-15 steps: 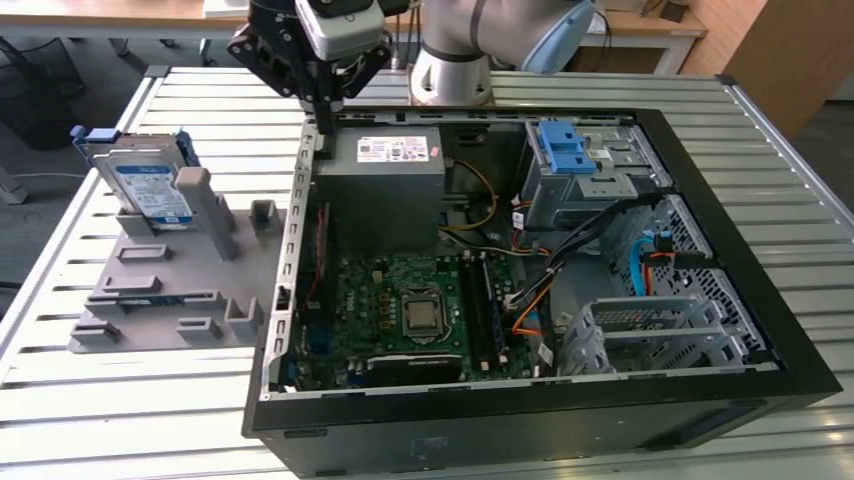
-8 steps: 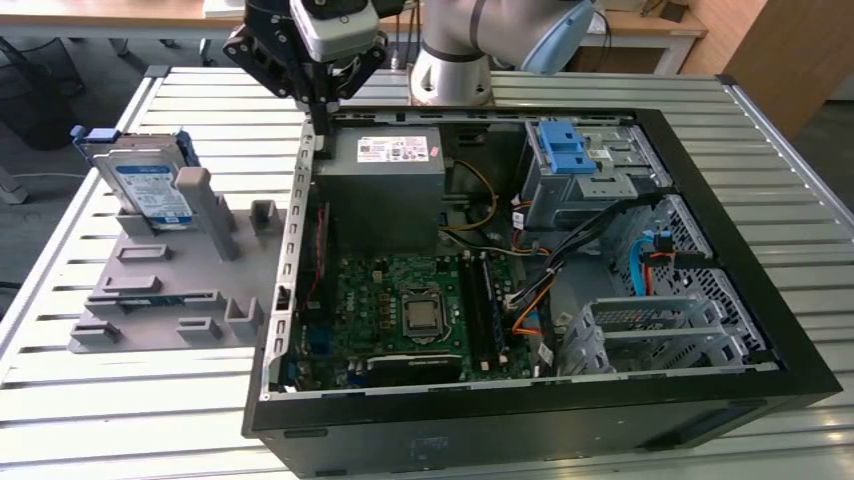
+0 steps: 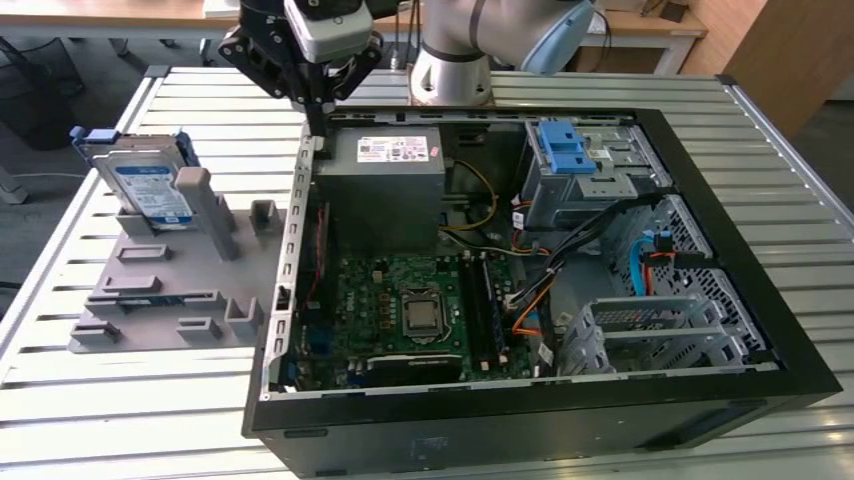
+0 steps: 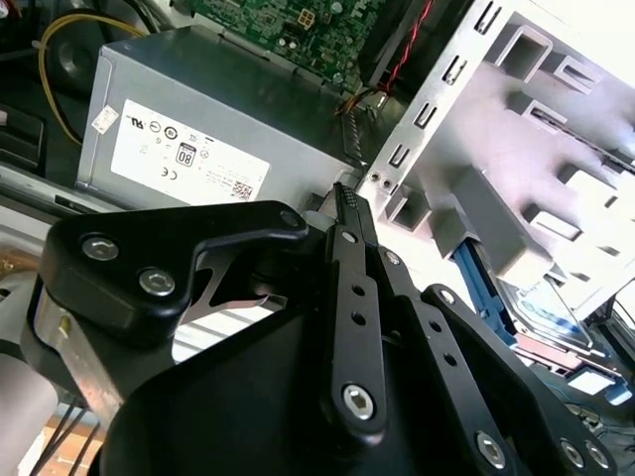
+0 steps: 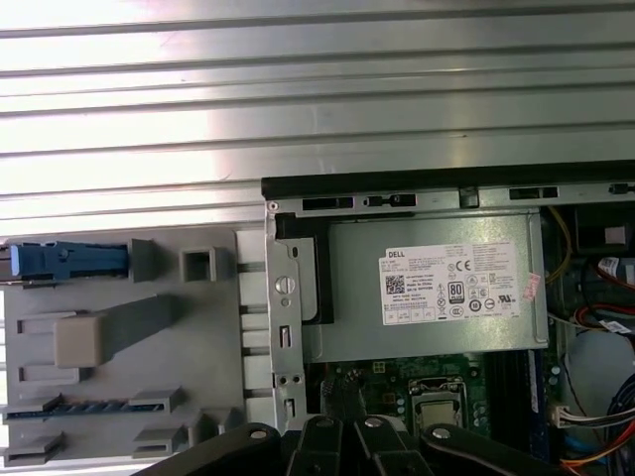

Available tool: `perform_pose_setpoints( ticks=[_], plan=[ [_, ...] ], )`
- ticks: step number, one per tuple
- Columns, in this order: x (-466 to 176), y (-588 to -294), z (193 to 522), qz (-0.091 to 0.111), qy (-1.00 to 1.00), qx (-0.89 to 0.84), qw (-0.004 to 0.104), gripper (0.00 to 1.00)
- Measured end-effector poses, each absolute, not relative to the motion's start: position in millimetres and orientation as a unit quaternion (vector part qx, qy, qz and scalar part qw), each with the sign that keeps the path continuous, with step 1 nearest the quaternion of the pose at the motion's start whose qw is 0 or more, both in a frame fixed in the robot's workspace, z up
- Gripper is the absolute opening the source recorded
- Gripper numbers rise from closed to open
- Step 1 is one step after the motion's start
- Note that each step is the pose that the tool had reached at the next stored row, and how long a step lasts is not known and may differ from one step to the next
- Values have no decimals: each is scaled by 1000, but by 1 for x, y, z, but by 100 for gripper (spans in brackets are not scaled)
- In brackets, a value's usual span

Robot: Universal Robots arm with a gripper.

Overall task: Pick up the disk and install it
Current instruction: 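Reach for the disk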

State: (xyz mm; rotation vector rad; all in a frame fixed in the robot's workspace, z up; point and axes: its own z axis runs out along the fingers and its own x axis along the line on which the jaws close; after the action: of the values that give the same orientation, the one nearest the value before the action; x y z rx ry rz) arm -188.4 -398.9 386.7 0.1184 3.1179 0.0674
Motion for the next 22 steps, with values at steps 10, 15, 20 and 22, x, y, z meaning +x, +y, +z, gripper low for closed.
perform_pose_setpoints(
  ticks=[10,15,20,22],
  plan=[
    [-193,-399,386,22,999,38,8,11],
    [-195,-399,385,21,999,38,7,11],
    [-197,-399,385,21,999,38,6,11],
    [-198,-399,385,21,999,38,6,11]
  ],
)
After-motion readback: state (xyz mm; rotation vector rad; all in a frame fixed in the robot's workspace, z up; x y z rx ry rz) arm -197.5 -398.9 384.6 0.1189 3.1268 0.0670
